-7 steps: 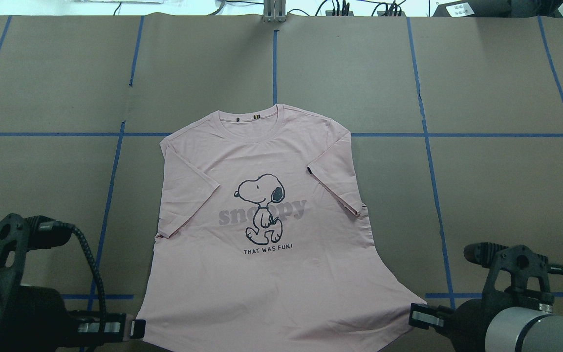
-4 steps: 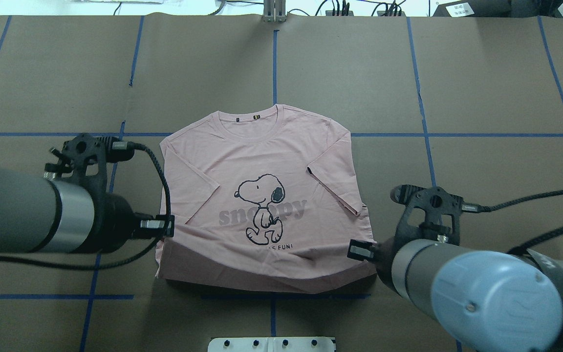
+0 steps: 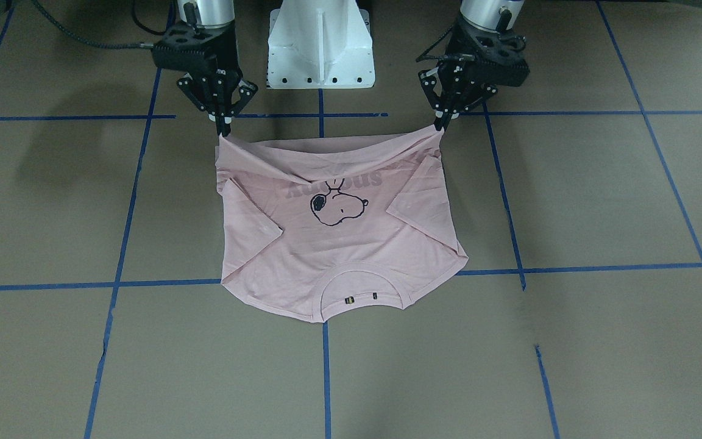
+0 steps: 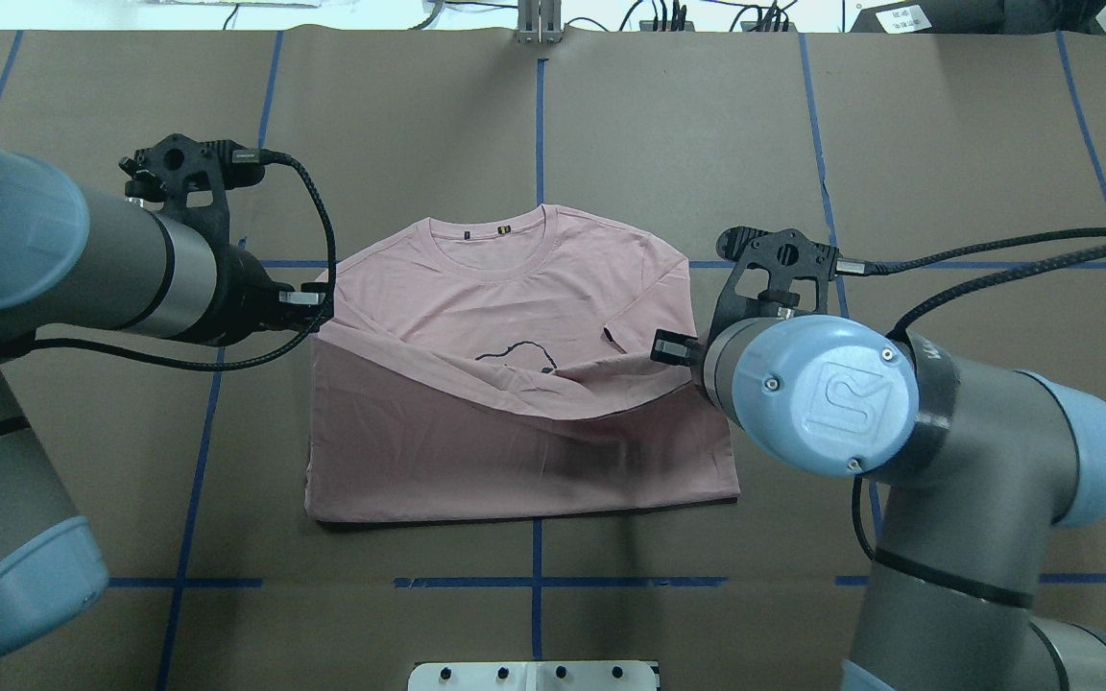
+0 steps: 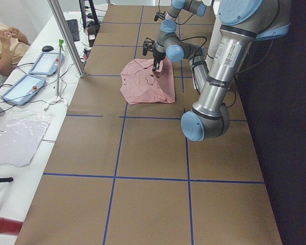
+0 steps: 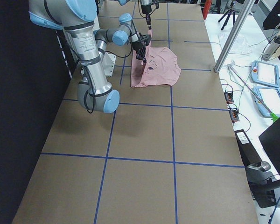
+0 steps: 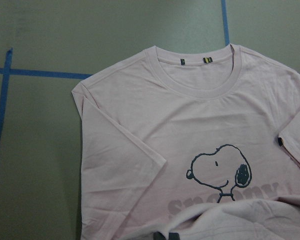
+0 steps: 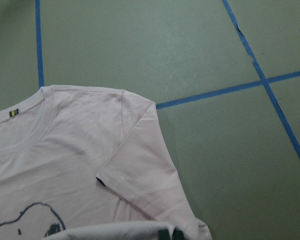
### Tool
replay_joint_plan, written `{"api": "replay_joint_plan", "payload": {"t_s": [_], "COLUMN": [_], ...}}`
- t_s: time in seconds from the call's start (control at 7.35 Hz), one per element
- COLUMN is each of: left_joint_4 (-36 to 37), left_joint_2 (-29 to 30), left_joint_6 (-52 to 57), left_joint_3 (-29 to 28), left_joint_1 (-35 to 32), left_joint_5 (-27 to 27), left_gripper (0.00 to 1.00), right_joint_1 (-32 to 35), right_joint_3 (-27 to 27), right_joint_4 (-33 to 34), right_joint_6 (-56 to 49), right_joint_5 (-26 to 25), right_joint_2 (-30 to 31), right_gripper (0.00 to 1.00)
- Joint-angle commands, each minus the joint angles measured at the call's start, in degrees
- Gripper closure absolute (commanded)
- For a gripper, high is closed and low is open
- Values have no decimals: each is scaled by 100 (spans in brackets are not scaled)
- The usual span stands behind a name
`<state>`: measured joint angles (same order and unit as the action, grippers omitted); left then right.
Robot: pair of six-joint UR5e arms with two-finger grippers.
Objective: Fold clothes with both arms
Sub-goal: 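Lift the hem with both grippers and fold it toward the collar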
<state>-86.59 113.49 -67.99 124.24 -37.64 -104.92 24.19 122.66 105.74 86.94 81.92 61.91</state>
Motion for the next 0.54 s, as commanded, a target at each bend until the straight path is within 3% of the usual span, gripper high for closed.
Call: {"api": "replay_joint_plan", "payload": {"t_s": [0.0, 0.27, 0.41], "left_joint_4": [-321, -1093, -1793], "left_joint_2": [208, 454, 542], "left_joint_6": [348, 531, 933], "left_joint_3": [-757, -2063, -2906], "left_joint_1": [-374, -629, -865], "left_joint_5": [-2, 15, 50], "left_gripper": [100, 100, 100], "right_joint_1": [480, 875, 1164], "right_joint_3": [-1090, -2179, -3055], "right_joint_4": [-815, -1290, -1989], "right_joint_6": [-230, -466, -703], "right_joint_5": [78, 226, 463], "right_joint_2": [-248, -635, -767], "right_gripper": [100, 100, 100]}}
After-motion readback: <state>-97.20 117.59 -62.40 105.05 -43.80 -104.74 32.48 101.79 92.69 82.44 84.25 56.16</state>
